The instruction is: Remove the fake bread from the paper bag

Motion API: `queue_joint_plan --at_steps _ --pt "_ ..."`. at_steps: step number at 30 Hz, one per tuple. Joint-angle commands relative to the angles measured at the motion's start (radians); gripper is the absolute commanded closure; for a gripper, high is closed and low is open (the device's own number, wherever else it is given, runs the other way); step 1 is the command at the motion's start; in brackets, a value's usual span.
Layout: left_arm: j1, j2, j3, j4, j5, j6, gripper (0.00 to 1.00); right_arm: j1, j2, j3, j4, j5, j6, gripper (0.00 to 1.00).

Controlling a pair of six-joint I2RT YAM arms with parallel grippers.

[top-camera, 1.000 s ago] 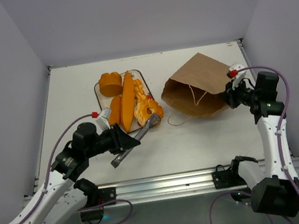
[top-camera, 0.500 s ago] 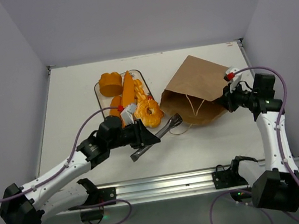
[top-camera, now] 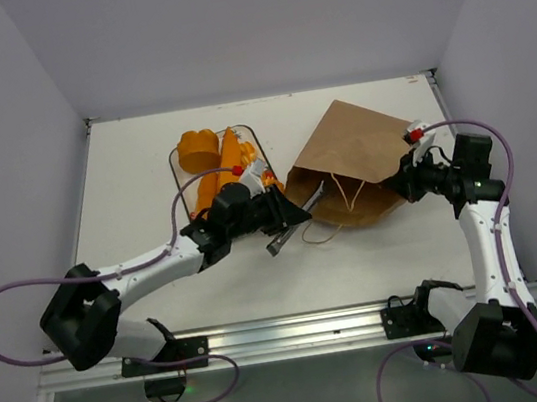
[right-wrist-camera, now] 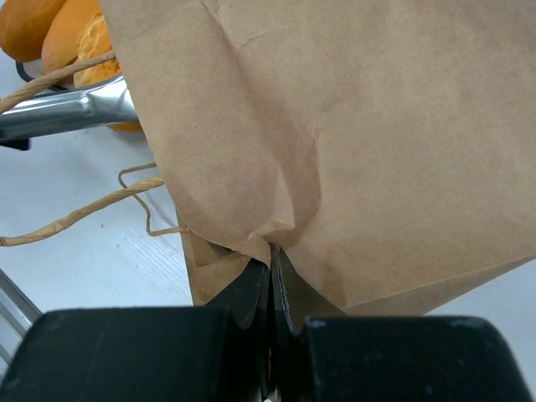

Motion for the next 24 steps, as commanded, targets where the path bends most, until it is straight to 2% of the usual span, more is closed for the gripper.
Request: queue_joint_plan --at_steps 1,6,14,24 --pt "-0.006 0.08 0.096 0.163 -0.069 -0.01 0.62 0.008 -0.007 0.033 0.033 -0.061 0.1 1.0" --pt "-0.008 0.21 0.182 0.18 -0.131 -0.026 0.61 0.008 -0.019 0.033 0.059 -0.063 0.189 1.0" --pt "-0.008 0.327 0.263 0.177 -0.184 -0.063 0.57 0.013 -0.039 -0.014 0.169 -0.04 0.336 1.0" --pt "-0.008 0.416 0.329 0.188 -0.246 -0.097 0.54 0.028 -0.051 -0.019 0.176 -0.032 0.376 1.0"
